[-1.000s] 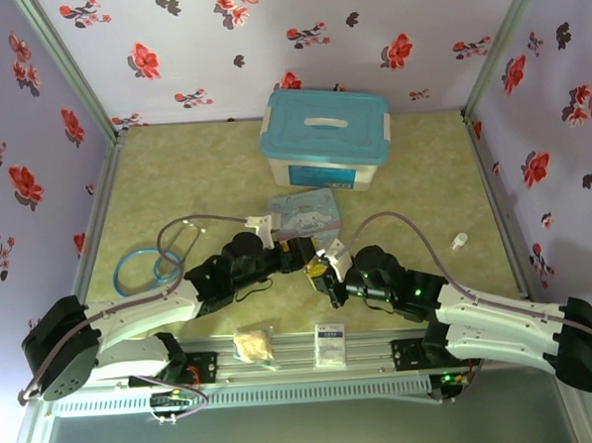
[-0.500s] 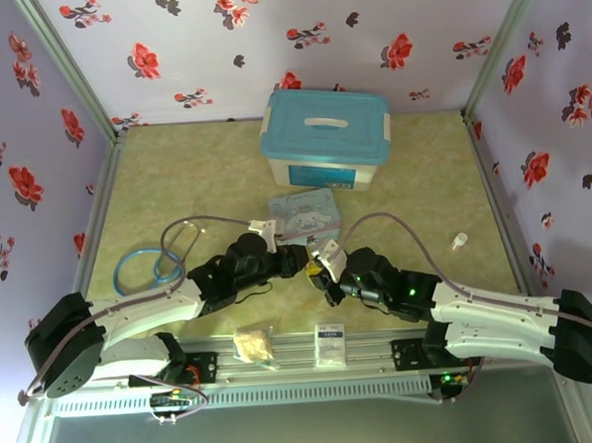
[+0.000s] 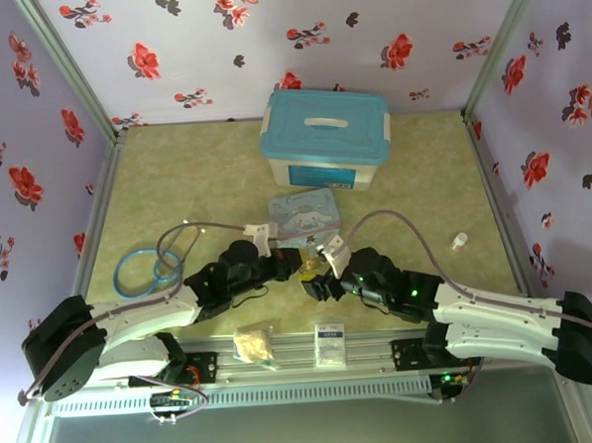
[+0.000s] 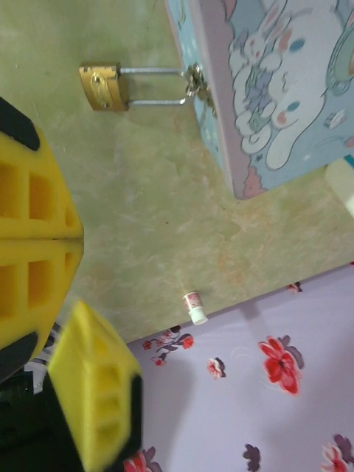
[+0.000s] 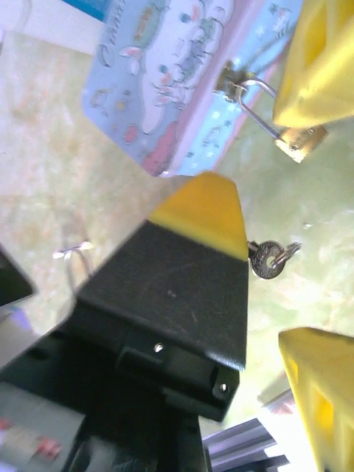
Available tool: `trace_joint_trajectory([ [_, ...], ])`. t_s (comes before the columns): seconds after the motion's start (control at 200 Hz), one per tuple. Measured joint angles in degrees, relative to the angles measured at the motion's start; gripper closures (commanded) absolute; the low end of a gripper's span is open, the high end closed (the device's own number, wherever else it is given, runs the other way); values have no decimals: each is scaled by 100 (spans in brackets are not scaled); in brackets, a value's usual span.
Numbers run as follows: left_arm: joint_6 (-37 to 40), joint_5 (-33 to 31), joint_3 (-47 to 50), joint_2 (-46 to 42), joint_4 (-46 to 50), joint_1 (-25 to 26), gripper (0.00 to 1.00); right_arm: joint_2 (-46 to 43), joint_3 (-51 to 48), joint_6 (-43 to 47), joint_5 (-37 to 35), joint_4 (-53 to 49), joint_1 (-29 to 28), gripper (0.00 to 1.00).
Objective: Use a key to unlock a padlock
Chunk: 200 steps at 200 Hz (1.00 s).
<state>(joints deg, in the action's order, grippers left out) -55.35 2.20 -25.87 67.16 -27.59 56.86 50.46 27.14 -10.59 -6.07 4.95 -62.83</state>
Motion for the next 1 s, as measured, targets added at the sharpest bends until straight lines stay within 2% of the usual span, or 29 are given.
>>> trace_joint_trajectory([
  [0.015,28,0,83,-66,-85,-35,100,-74,-46,-155,39,98,52,9],
  [0.085,138,-2,350,-313,-400,-173,100,-293,-254,-664,391,601,404,3],
  [0.2,295,-2,649,-767,-1008,-382,100,-120,-516,-1799,1196,1829,1156,2],
  [0.305,376,-4,734,-1180,-1464,-498,100,415,-544,-2677,1694,2892,1351,4],
  [0.52,557,-4,695,-1624,-1886,-514,100,1655,-291,-3836,2448,4865,1300,16],
  [0.665,560,-22,695,-1624,-2179,-514,100,2411,-249,-4452,2658,6201,1259,35],
  [0.77,564,-26,695,-1626,-2293,-514,100,2693,-79,-4605,2883,6555,1169,39],
  [1.0,651,-205,654,-1753,-2267,-514,100,2590,-39,-4601,2977,6736,1088,47],
])
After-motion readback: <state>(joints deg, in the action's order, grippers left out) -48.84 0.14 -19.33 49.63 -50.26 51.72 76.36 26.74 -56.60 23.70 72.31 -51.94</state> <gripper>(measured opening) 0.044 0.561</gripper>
